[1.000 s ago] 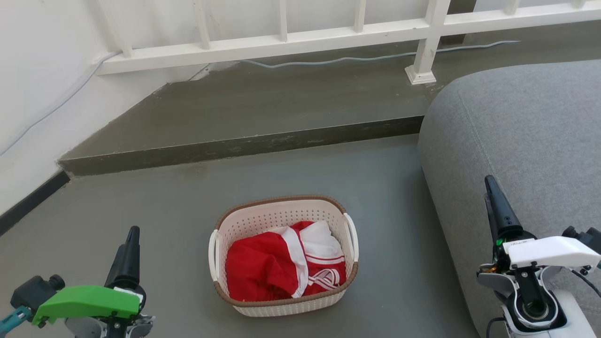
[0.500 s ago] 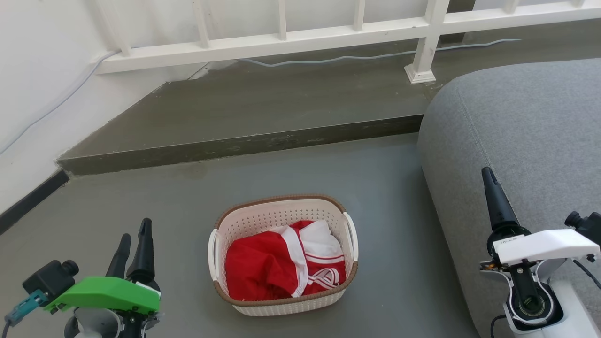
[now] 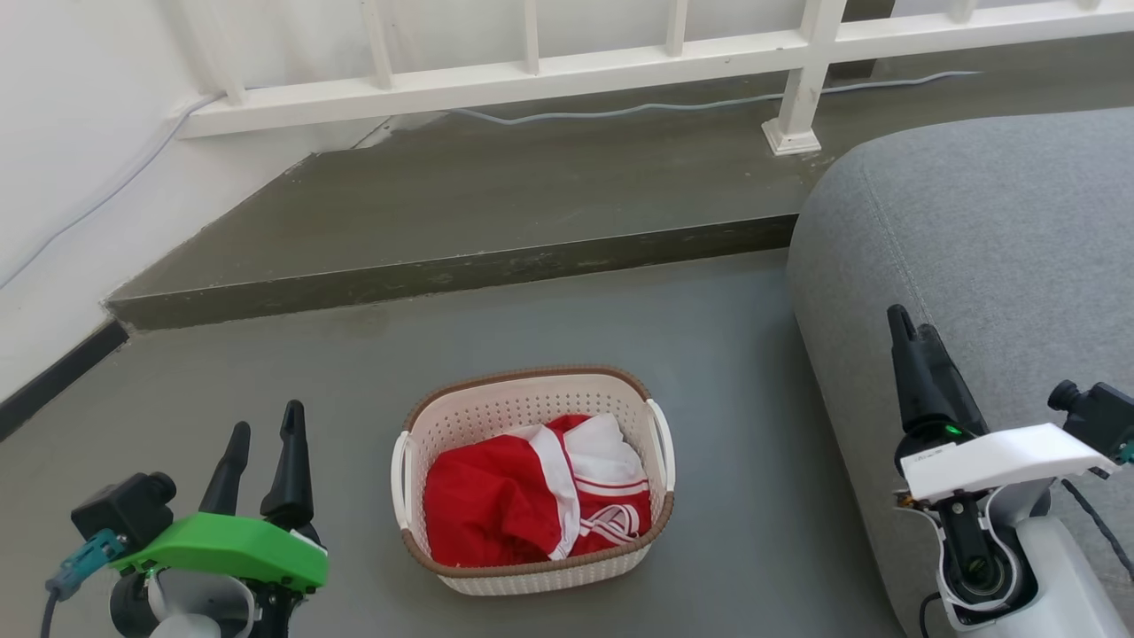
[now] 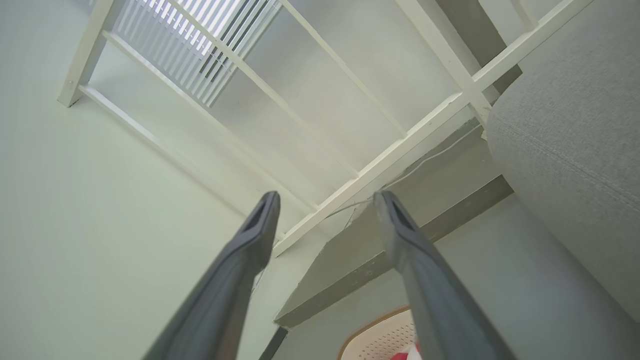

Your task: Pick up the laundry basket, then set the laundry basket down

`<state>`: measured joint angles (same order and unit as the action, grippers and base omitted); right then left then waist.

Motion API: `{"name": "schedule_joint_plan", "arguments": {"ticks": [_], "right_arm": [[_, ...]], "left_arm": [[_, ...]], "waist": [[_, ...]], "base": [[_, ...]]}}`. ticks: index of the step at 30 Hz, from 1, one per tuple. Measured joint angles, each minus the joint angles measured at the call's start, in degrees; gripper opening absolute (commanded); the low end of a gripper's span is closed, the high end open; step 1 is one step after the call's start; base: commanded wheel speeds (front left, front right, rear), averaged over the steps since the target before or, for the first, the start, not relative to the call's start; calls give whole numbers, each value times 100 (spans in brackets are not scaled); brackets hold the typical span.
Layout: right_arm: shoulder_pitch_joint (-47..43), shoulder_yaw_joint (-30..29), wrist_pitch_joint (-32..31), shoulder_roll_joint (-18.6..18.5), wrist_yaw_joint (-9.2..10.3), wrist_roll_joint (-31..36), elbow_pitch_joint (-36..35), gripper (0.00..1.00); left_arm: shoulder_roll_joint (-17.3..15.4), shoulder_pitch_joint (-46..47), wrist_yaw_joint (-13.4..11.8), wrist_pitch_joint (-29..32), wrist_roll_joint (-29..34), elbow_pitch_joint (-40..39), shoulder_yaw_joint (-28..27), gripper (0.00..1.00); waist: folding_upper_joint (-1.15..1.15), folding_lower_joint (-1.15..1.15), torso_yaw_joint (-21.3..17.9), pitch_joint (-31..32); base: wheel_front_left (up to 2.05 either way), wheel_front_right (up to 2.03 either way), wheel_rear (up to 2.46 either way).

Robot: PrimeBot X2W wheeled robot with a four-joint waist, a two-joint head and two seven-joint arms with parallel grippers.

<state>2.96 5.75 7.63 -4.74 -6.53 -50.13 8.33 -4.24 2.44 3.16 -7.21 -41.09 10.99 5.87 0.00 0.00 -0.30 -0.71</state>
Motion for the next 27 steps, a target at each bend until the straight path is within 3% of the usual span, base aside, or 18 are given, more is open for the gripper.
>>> {"name": "schedule_joint_plan", "arguments": {"ticks": [27], "right_arm": [[16,185,465,124,-35,1726,-229,100]], "left_arm": [[77,12,-91,-497,1841,-227,163,100]], "waist": [[0,0,-39,-62]], "base": [[0,0,0]]}}
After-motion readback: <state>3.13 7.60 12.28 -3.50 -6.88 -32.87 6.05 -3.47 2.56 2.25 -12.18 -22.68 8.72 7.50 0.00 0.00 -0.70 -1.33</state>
